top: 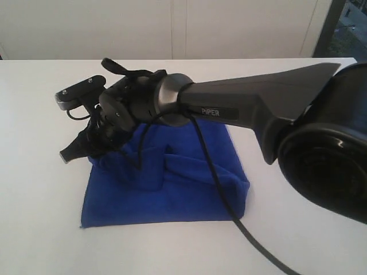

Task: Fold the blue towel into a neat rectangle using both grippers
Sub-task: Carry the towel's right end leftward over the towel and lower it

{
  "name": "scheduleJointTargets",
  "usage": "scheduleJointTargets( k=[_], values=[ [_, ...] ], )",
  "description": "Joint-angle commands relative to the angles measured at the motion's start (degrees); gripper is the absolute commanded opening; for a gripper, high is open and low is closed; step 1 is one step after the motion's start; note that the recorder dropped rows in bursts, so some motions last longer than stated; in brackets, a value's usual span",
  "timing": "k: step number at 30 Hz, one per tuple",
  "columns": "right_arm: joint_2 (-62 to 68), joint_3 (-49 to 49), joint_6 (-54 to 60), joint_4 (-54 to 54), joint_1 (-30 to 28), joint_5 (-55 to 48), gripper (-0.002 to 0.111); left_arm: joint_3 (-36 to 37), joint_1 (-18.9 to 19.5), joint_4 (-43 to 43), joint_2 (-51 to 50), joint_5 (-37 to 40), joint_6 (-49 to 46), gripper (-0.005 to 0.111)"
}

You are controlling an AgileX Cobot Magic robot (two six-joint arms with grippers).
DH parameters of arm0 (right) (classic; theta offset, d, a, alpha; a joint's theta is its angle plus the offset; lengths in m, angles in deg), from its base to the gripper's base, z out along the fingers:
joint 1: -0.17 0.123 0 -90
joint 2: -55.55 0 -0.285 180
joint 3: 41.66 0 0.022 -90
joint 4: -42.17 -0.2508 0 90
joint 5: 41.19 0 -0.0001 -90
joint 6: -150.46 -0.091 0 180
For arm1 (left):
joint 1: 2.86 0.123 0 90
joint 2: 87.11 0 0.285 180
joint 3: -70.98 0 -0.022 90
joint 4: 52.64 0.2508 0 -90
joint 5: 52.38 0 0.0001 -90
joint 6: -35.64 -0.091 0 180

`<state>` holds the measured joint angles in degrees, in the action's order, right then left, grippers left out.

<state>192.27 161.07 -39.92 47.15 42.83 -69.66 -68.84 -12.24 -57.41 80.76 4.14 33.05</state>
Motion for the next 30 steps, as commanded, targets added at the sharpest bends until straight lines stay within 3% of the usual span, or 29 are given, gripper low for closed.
scheduleJointTargets(
  k=[1, 12, 19, 30],
  values=[
    [-2.2, 2.0, -0.3, -1.4, 0.1, -4.6, 0.043, 0.3, 0.1, -0.1, 0.4, 0.3, -0.2, 0.0],
    [-8.7, 2.2, 3.9, -1.4, -0.4, -14.0, 0.041, 0.3, 0.1, -0.1, 0.4, 0.3, -0.2, 0.0],
    [-8.7, 2.0, 5.3, -1.4, -5.1, -15.6, 0.025, 0.3, 0.1, -0.1, 0.4, 0.3, -0.2, 0.0],
    [-8.7, 2.0, 8.1, -1.4, -10.0, -20.1, 0.023, 0.3, 0.1, -0.1, 0.4, 0.3, -0.2, 0.0]
  ],
)
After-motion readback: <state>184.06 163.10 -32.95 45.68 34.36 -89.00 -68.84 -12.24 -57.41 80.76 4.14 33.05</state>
